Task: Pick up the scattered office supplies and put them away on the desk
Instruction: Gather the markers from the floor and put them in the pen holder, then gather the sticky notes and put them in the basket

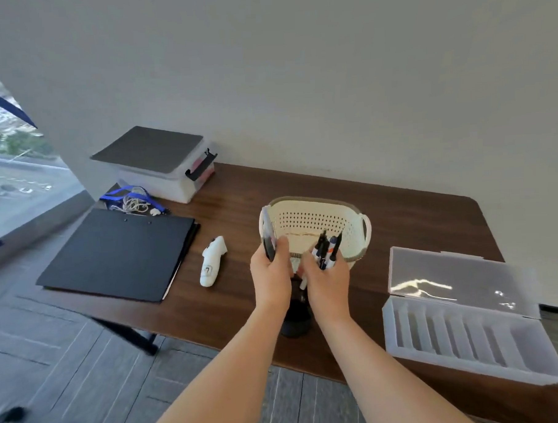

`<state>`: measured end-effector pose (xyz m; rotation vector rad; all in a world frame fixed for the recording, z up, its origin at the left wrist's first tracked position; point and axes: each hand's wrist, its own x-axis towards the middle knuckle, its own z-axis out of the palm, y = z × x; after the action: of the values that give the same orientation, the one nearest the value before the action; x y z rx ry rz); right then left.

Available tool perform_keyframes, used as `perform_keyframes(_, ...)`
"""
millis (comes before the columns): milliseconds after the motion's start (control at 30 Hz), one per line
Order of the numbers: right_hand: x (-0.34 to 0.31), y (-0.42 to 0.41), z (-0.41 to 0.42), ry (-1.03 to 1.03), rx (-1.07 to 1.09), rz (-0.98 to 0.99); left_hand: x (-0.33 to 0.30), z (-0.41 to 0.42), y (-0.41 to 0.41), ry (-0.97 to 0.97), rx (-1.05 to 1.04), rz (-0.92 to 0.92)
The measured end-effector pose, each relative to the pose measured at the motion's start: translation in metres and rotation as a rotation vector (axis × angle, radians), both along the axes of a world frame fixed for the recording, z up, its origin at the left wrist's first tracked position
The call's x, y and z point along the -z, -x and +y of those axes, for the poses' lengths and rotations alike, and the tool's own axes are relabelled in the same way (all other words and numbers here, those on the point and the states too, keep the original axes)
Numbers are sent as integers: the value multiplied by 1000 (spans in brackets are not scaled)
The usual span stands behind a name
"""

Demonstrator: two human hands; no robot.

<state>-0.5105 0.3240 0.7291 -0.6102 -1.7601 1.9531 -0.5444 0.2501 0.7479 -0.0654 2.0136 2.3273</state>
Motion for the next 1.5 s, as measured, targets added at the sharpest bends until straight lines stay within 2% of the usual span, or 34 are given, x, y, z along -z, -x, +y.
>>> perform_keyframes(267, 54, 15, 0, 53, 35, -51, 53, -5, 12, 63, 53, -40)
perform_keyframes(400, 50, 11, -1, -7, 8, -42, 57, -14, 16, 159, 75, 64)
perform_keyframes(567, 32, 0, 1, -86, -40, -13, 41, -25, 18, 200, 84, 99)
perform_keyframes(700, -2, -18, 10, -149, 105, 35, 9, -34, 13, 420, 120, 220)
perform_keyframes(867, -46, -69, 18, -261, 224, -1, -28, -24, -22, 718, 391, 459)
perform_keyframes(1067, -36, -183, 26, -530, 479, -266, -27, 29, -88, 805, 865, 794)
perform_keyframes(1167, -19, -266, 12, -605, 646, -515, -11, 46, -139, 807, 1110, 962)
perform_keyframes(1267, -4, -359, -29, -650, 731, -854, 8, 47, -209, 855, 1348, 1159)
perform_keyframes(1400, 19, -475, -112, -571, 739, -1221, 36, 26, -320, 860, 1634, 1446)
perform_keyframes(1500, 36, -551, -181, -435, 761, -1411, 55, -11, -407, 805, 1824, 1616)
